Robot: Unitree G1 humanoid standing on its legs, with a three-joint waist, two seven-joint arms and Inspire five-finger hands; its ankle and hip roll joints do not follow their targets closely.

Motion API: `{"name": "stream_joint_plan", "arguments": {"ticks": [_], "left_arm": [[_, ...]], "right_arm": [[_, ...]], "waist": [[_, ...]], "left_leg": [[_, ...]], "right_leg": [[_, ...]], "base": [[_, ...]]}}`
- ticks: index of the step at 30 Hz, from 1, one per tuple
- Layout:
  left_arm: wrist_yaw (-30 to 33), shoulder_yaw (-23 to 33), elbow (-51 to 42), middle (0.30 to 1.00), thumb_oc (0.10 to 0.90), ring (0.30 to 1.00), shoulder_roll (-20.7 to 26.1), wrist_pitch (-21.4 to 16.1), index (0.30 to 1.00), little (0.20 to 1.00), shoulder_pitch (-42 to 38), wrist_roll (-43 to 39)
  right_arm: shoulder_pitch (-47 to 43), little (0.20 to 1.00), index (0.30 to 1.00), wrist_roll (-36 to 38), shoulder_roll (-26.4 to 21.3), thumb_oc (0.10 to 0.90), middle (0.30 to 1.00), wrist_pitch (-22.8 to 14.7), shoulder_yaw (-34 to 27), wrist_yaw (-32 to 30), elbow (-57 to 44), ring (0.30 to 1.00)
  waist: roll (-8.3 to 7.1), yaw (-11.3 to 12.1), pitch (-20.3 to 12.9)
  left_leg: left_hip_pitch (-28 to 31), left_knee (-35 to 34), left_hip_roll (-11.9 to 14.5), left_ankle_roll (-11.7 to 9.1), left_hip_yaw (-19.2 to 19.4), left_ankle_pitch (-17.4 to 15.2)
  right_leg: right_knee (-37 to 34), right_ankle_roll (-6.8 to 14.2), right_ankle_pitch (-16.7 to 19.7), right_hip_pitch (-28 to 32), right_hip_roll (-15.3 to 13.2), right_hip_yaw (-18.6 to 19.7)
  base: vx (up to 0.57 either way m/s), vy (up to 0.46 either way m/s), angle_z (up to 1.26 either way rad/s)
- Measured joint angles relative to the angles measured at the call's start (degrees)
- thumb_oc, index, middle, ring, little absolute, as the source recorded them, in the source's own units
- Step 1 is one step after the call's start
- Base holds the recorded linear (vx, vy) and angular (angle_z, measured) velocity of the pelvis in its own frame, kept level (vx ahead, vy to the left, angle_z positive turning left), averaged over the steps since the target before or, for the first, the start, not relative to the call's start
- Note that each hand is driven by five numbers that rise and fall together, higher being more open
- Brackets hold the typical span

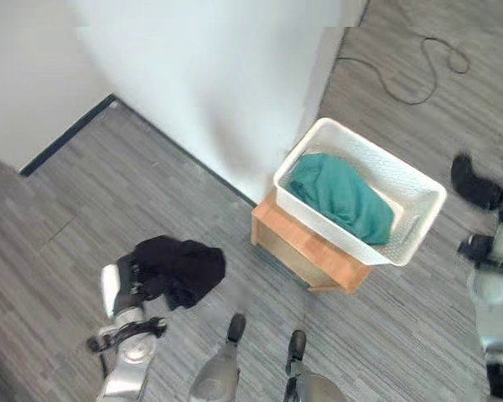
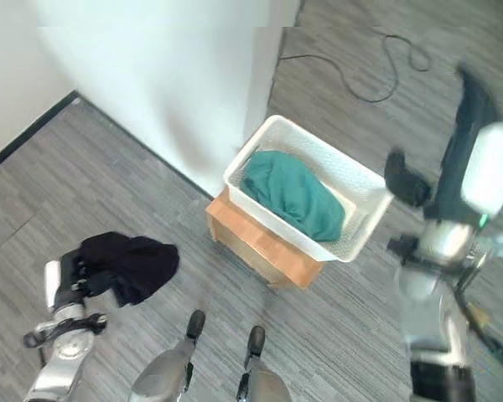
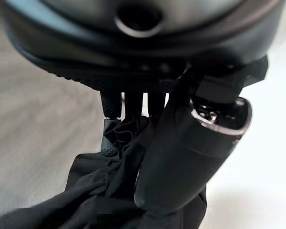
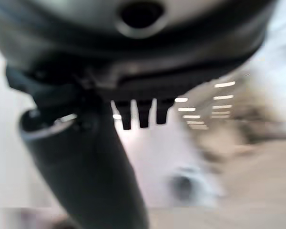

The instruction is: Pick up bed clothes into laundry basket.

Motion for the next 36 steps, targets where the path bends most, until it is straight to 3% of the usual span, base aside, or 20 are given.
{"name": "stream_joint_plan", "arguments": {"ticks": [3, 4, 6, 10, 12, 16, 22, 29, 36], "left_arm": [[0.7, 2.6, -5.5, 0.3, 0.4, 0.3, -0.1, 0.5, 0.3, 0.3, 1.7, -0.1], [0.6, 3.8, -12.1, 0.3, 0.4, 0.3, 0.4, 0.4, 0.3, 0.3, 3.1, -0.6], [-0.8, 4.3, -17.4, 0.3, 0.4, 0.3, 1.5, -0.8, 0.3, 0.3, 3.0, -1.8], [-4.9, 4.0, -27.4, 0.3, 0.4, 0.3, 4.8, -4.3, 0.3, 0.3, 0.4, -4.4], [-7.1, 0.7, -30.3, 0.3, 0.4, 0.3, 6.8, -6.1, 0.3, 0.3, -3.5, -5.7], [-9.5, -5.9, -31.7, 0.3, 0.4, 0.3, 7.7, -7.0, 0.3, 0.3, -10.9, -6.3], [-12.4, -15.5, -31.4, 0.3, 0.4, 0.3, 8.0, -7.2, 0.3, 0.3, -18.3, -10.7], [-13.1, -20.2, -28.2, 0.3, 0.4, 0.3, 7.5, -7.1, 0.3, 0.3, -23.7, -10.3], [-11.5, -25.1, -16.6, 0.3, 0.4, 0.3, 6.5, -4.4, 0.3, 0.3, -28.7, -3.1]], "right_arm": [[3.3, 0.9, 0.9, 2.0, 2.8, 0.8, 0.9, 2.9, 1.2, 1.4, 11.0, 0.9], [3.6, 0.9, 0.9, 3.6, 3.7, 0.8, 0.9, 4.4, 4.1, 2.5, 24.2, 0.9], [5.3, 0.9, 0.9, 5.4, 4.5, 0.8, 0.9, 5.6, 6.8, 4.0, 31.8, 0.9], [6.5, 0.9, 0.9, 8.4, 7.1, 0.8, 0.9, 4.8, 13.0, 6.6, 42.1, 0.9], [4.4, 0.9, 0.9, 10.0, 8.0, 0.8, 0.9, 3.8, 15.9, 7.9, 48.1, 0.9], [2.3, 0.9, 0.9, 10.5, 8.7, 0.8, 0.9, 2.5, 18.8, 9.6, 53.2, 0.9], [1.5, 0.9, 0.9, 10.7, 9.1, 0.8, 0.9, 2.8, 20.4, 10.9, 56.8, 0.9], [0.9, 0.9, 0.9, 11.4, 9.1, 0.8, 0.9, 2.6, 20.8, 10.9, 56.6, 0.9], [-1.0, 0.9, 0.9, 13.1, 9.5, 0.8, 0.9, 2.5, 22.9, 10.7, 56.8, 0.9]], "waist": [[-0.18, -0.1, -1.2], [0.23, -0.2, -2.1], [1.36, -0.5, -2.8], [3.19, -1.8, -4.0], [3.83, -1.9, -4.6], [4.92, -3.4, -5.5], [5.21, -5.8, -6.0], [5.39, -7.1, -6.3], [5.08, -8.3, -7.8]], "left_leg": [[0.3, 0.0, 0.0, 0.1, 0.3, -0.1], [0.5, 0.0, 0.0, 0.3, 0.7, -0.2], [0.5, 0.0, -0.1, 0.3, 0.7, -0.1], [1.1, 0.0, 0.0, 0.3, 1.5, -0.1], [2.5, 0.0, 0.0, 0.4, 2.1, -0.2], [2.7, 0.0, 0.0, 0.5, 2.4, -0.3], [3.1, 0.0, 0.0, 0.5, 2.9, -0.3], [3.8, 0.0, 0.1, 0.5, 3.4, -0.3], [3.8, 0.0, 0.1, 0.5, 3.9, -0.3]], "right_leg": [[0.0, 0.0, 0.0, 0.1, 0.0, 0.4], [0.0, 0.2, 0.1, 0.1, 0.0, 0.9], [0.0, 0.4, 0.3, 0.1, -0.2, 0.9], [-0.1, 0.6, 0.5, 0.5, -0.2, 1.4], [-0.1, 0.8, 0.5, 1.5, -0.2, 2.3], [-0.3, 1.2, 0.3, 1.6, -0.2, 2.7], [0.0, 0.8, 0.7, 1.7, -0.1, 3.1], [0.0, 0.8, 0.7, 2.2, -0.1, 3.5], [-0.1, 0.9, 0.8, 1.8, -0.1, 4.2]], "base": [[0.02, -0.018, -0.1], [-0.01, -0.024, -0.1], [-0.04, -0.008, -0.06], [-0.02, -0.003, -0.07], [-0.02, -0.001, -0.16], [-0.02, -0.001, -0.06], [0.01, -0.003, -0.03], [0.01, -0.001, -0.02], [0.02, 0.005, -0.04]]}}
